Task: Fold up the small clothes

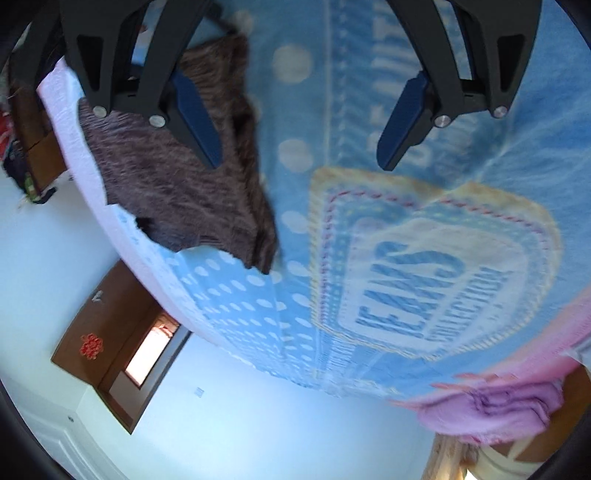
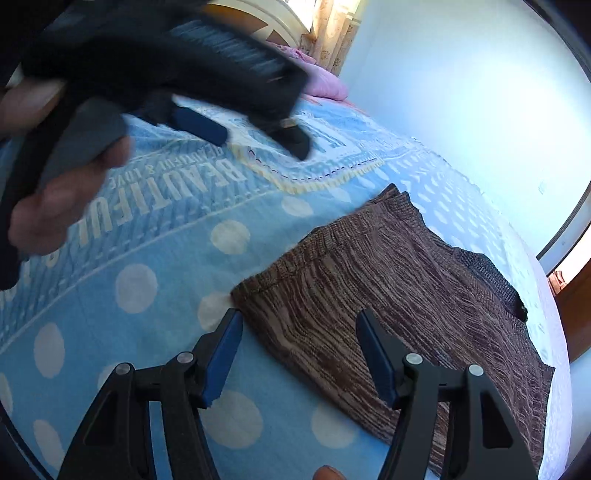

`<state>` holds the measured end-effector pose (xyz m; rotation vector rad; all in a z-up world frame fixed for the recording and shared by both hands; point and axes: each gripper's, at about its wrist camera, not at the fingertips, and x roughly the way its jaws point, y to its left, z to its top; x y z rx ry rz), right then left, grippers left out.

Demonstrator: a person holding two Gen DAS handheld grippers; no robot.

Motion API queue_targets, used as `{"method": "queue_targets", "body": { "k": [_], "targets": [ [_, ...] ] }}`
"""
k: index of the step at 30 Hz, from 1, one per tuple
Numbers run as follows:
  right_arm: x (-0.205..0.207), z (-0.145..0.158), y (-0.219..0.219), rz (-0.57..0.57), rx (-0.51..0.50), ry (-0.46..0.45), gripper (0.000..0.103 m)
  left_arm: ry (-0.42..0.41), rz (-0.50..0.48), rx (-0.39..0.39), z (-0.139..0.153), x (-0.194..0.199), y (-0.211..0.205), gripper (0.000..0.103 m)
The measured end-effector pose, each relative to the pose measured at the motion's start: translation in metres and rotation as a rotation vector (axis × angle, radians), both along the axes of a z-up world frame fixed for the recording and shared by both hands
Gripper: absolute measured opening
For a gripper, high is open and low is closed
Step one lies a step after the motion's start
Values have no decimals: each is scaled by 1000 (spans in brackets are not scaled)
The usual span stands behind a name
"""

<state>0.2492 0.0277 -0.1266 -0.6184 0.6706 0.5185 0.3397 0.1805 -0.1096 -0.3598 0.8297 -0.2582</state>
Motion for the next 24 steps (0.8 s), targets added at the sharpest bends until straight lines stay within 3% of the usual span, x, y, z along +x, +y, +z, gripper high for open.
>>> {"method": "queue_targets", "body": {
  "k": [7, 9, 11, 15, 17, 21, 24],
  "targets": [
    [3, -4, -3, -71, -13, -44, 63, 73, -136, -15, -9, 55, -36, 89],
    [5, -5, -3, -78, -11, -49, 55, 93, -143, -19, -11, 65, -42, 88],
    [4, -7, -2, -83, -22, -57, 39, 99, -155, -13, -13, 77, -47, 87],
    [2, -11, 2, -81, -51, -81, 34, 126, -153, 30, -19, 96, -58, 86],
    [2, -13, 3, -78, -61, -86, 25, 126, -157, 39, -23, 100, -64, 84],
    [2, -16, 9, -72, -97, -104, 21, 112, -156, 86, -27, 105, -75, 75],
    [-2, -19, 13, -65, -130, -129, 17, 114, -152, 104, -31, 111, -81, 61]
  ]
}}
